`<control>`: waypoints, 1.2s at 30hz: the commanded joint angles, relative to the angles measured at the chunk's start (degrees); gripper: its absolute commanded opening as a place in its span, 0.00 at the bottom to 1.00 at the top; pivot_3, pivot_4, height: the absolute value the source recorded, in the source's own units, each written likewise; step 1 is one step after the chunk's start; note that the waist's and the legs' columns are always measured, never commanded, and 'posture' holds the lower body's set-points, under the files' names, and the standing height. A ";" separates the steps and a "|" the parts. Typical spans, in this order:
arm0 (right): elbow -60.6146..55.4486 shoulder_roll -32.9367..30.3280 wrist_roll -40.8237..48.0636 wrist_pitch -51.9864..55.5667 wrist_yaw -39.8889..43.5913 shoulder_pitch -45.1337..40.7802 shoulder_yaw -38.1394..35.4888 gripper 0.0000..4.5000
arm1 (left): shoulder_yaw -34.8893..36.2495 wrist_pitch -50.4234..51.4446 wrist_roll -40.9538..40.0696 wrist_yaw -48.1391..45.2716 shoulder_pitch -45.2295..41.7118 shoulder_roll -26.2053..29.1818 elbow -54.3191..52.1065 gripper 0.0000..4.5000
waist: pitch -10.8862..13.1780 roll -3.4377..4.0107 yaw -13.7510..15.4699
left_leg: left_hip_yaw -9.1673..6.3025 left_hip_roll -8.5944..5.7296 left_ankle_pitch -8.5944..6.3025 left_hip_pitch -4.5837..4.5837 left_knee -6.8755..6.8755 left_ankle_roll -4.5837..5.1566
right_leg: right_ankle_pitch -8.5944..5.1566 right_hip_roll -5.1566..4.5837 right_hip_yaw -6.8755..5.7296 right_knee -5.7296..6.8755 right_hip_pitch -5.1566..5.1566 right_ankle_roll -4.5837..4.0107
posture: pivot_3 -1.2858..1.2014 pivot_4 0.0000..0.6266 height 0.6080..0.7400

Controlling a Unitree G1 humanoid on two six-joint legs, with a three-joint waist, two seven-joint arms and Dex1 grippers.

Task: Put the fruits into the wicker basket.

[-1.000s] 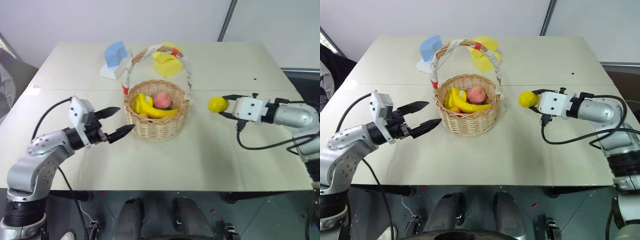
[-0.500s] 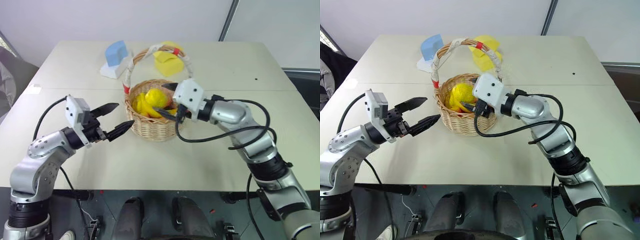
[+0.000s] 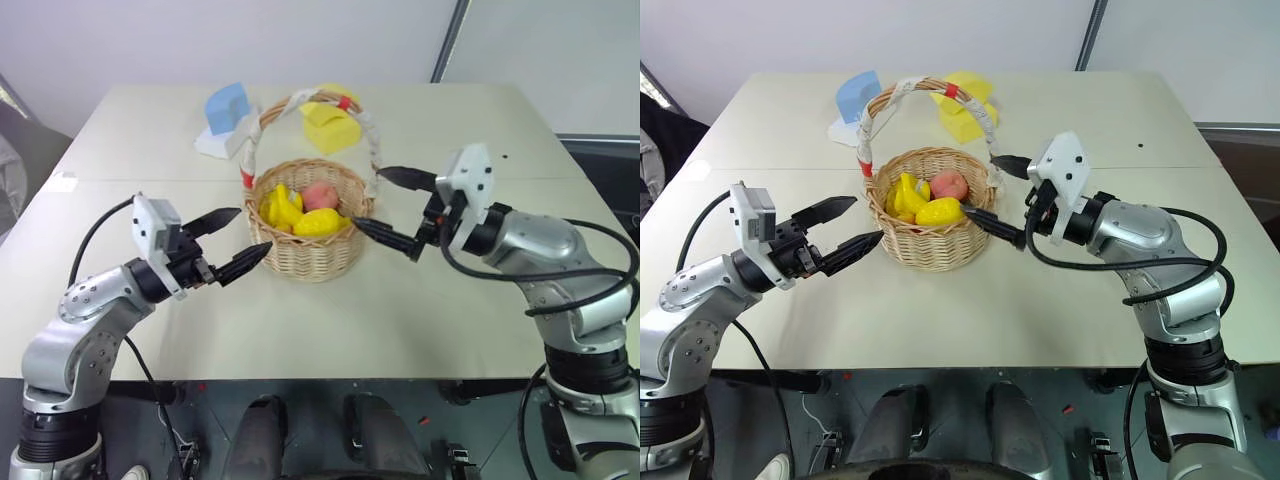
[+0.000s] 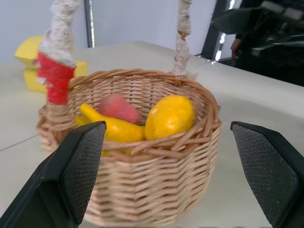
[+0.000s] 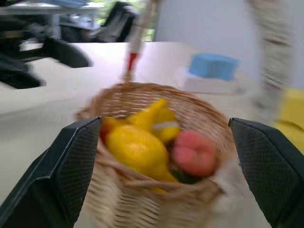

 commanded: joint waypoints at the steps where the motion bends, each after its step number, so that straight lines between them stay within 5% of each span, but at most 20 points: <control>1: 6.03 4.83 -1.73 -1.79 -5.32 -4.05 -0.13 0.99 | -0.55 -0.85 -0.84 -0.37 -1.92 -0.24 -0.14 1.00 | 0.01 0.02 -0.01 | -0.01 0.01 0.00 0.01 0.00 0.00 | 0.01 0.03 0.00 0.01 0.00 -0.02 | 0.52 0.24 1.00; 6: 16.29 9.56 -6.34 -5.09 -8.44 -8.32 2.26 0.99 | -1.17 -0.68 -1.12 -0.58 -2.57 -0.36 -0.26 1.00 | 0.01 0.02 0.19 | -0.01 0.01 0.00 -0.09 -0.03 0.00 | 0.00 0.10 0.01 0.01 -0.10 0.00 | 0.52 0.24 1.00; 9: 18.20 11.84 -4.68 -4.55 -9.23 -9.45 0.85 0.82 | -1.13 -0.68 -1.16 -0.11 -2.29 -0.46 -0.94 1.00 | 0.01 0.02 0.44 | -0.01 -0.01 0.00 -0.13 -0.09 0.01 | -0.01 0.06 0.00 0.00 -0.11 0.05 | 0.52 0.24 1.00; 16: 15.89 12.43 -2.03 -2.95 -9.72 -9.33 -1.77 0.00 | -1.16 -0.41 -1.76 1.08 -0.89 -0.75 -2.61 1.00 | 0.01 0.03 0.38 | -0.01 -0.01 0.00 -0.21 -0.10 0.01 | 0.00 0.04 0.00 0.01 -0.20 0.06 | 0.52 0.24 1.00; 24: 11.91 4.36 0.75 -3.32 -11.13 -6.19 -13.80 0.00 | -2.30 -0.60 -1.98 0.91 -1.92 -0.94 -1.70 1.00 | 0.02 0.03 0.67 | -0.01 -0.04 0.00 -0.37 -0.07 0.01 | -0.02 0.00 -0.01 -0.01 -0.30 0.07 | 0.52 0.24 1.00; 28: 19.69 -0.20 -0.84 -4.87 -19.16 -7.93 -23.88 0.00 | -4.05 -1.02 -1.38 0.08 -3.90 -1.60 -0.04 1.00 | 0.01 0.02 0.71 | -0.01 -0.09 0.00 -0.69 0.09 0.01 | -0.01 -0.03 -0.01 -0.01 -0.52 0.08 | 0.52 0.24 1.00; 36: 36.46 -3.63 -8.76 -14.91 -29.39 -10.16 -27.42 0.00 | -7.66 -1.70 0.29 -0.68 -8.40 -3.83 2.71 1.00 | 0.02 0.08 -0.15 | 0.06 -0.05 0.01 -0.66 0.02 0.03 | 0.04 0.13 0.09 0.08 -0.66 0.17 | 0.52 0.24 1.00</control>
